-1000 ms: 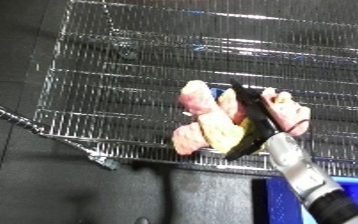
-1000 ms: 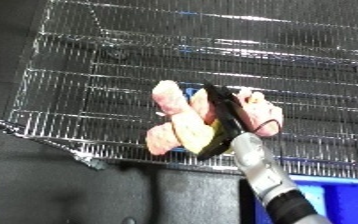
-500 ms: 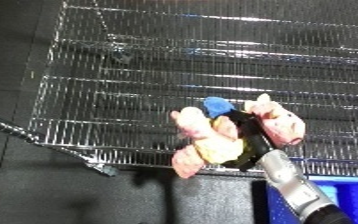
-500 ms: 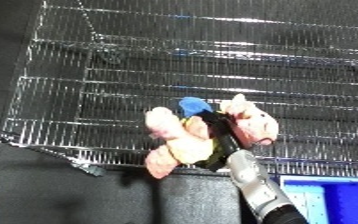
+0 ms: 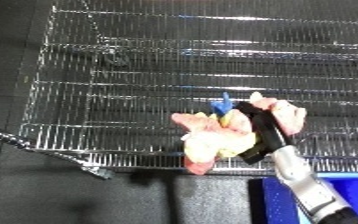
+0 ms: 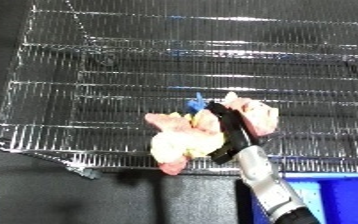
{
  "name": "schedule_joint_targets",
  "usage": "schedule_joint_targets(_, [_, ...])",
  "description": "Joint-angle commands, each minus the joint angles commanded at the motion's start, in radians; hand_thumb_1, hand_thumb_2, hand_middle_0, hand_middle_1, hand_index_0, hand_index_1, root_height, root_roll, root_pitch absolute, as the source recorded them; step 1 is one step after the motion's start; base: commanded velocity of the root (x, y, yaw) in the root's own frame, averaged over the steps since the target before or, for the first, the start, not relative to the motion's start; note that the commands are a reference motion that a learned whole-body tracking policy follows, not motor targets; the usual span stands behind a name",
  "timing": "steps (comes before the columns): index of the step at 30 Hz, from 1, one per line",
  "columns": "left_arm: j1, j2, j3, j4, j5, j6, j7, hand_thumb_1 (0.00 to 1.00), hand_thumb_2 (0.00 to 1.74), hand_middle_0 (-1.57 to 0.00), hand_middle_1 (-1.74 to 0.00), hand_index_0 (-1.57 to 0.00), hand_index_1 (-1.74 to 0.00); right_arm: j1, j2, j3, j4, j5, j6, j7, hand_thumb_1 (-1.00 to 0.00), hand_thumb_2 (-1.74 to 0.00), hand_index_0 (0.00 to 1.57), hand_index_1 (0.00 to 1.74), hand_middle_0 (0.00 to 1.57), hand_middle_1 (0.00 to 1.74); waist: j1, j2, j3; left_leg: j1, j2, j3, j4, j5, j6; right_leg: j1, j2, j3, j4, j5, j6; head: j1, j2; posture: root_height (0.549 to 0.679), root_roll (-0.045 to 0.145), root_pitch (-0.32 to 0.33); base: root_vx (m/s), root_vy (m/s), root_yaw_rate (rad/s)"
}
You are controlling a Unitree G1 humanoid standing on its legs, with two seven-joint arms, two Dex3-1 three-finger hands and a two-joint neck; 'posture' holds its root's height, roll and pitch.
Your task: Pick up the object and place it into the box
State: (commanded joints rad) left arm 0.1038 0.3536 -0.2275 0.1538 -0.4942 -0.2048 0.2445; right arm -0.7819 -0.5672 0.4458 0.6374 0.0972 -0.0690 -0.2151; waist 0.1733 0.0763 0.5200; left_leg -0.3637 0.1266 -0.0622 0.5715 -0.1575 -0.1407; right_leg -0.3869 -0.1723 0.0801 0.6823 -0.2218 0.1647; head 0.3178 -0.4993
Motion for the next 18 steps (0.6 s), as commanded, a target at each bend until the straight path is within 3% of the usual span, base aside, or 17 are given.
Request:
schedule_joint_targets(8, [-0.007, -0.027, 0.026, 0.021, 0.009, 0.007, 0.016, 1.00, 1.74, -1.57, -1.74, -1.57, -1.74, 0.240, -0.040, -0.235, -0.349, -0.028, -0.020, -0.093, -1.00, -1.74, 1.57, 1.74, 1.57, 1.74, -0.070, -0.006, 0.000, 0.036, 0.009, 0.017, -0.001, 0.005, 0.0070, 0.020, -0.0060, 0.009, 0.011, 0.008, -0.0001, 0.032, 0.006, 0.633, 0.044, -0.100, -0.018, -0.036, -0.047])
schedule_joint_targets(18, [0.022, -0.059, 0.047, -0.008, 0.009, 0.034, 0.019, 1.00, 1.74, -1.57, -1.74, -1.57, -1.74, 0.505, -0.028, -0.507, -0.632, -0.034, -0.054, -0.149, -1.00, -1.74, 1.57, 1.74, 1.57, 1.74, -0.166, -0.005, 0.000, 0.089, 0.020, 0.045, 0.002, 0.008, 0.0111, 0.064, -0.0032, 0.023, 0.004, 0.015, -0.0038, 0.161, 0.003, 0.631, 0.057, -0.165, -0.008, -0.037, -0.130])
